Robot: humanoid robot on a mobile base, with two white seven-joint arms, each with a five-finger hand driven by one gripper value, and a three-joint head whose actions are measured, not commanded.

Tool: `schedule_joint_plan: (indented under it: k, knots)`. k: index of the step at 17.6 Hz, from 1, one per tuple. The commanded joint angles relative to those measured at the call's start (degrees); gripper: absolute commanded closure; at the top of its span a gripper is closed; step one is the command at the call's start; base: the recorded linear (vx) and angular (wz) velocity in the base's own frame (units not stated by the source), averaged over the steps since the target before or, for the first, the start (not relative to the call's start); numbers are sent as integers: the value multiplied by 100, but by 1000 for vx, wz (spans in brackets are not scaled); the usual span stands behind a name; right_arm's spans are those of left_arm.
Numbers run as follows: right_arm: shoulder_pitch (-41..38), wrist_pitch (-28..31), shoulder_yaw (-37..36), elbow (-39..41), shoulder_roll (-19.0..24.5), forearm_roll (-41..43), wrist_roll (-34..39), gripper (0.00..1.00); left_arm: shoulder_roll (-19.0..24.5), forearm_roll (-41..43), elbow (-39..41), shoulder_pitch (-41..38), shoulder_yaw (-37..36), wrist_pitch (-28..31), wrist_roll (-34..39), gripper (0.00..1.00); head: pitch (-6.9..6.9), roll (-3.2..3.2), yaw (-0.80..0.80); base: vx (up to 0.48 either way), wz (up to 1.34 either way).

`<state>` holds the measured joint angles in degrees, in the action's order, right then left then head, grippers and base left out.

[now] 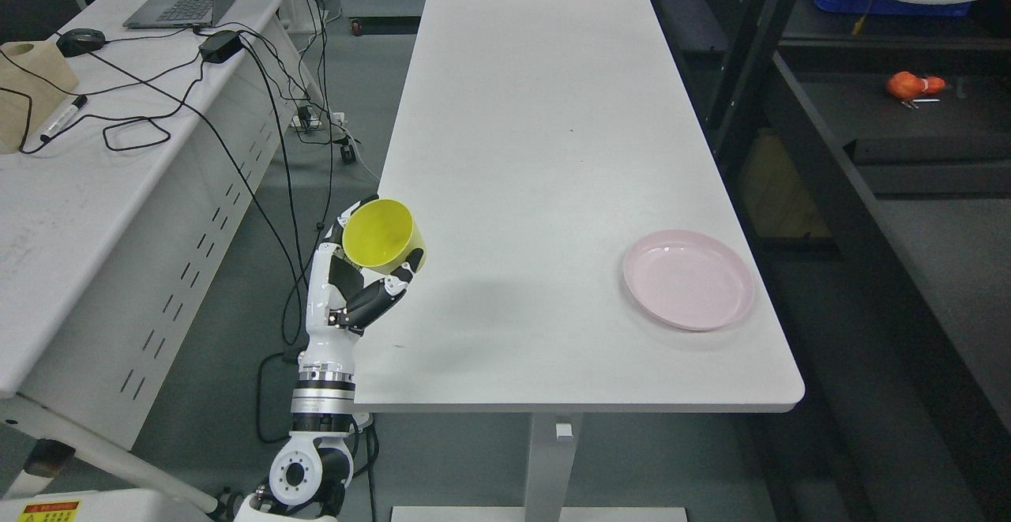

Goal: Place yellow IKEA cup on middle right shelf
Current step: 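Lift the yellow cup with the left hand while turning toward the shelves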

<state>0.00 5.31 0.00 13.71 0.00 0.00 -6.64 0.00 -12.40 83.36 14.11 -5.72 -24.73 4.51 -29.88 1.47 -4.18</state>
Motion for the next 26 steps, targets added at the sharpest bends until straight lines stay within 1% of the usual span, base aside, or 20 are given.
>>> schedule_joint_plan:
  k: [1,11,18,26]
  knots:
    - [-79,5,97,0,-100,141,-4,1,100,-9,1138,-119,80,-6,-2,100,0,0,0,-185,-161]
    - [-79,5,97,0,-100,141,-4,1,100,-9,1147,-312,62,-15,-2,100,0,0,0,-233,-281]
    - [-79,5,97,0,-100,141,-4,1,100,0,1086,-251,54,20,-2,100,0,0,0,-271,-164]
    - [-79,5,97,0,-100,141,-4,1,100,0,1051,-242,54,47,-2,100,0,0,0,-236,-682]
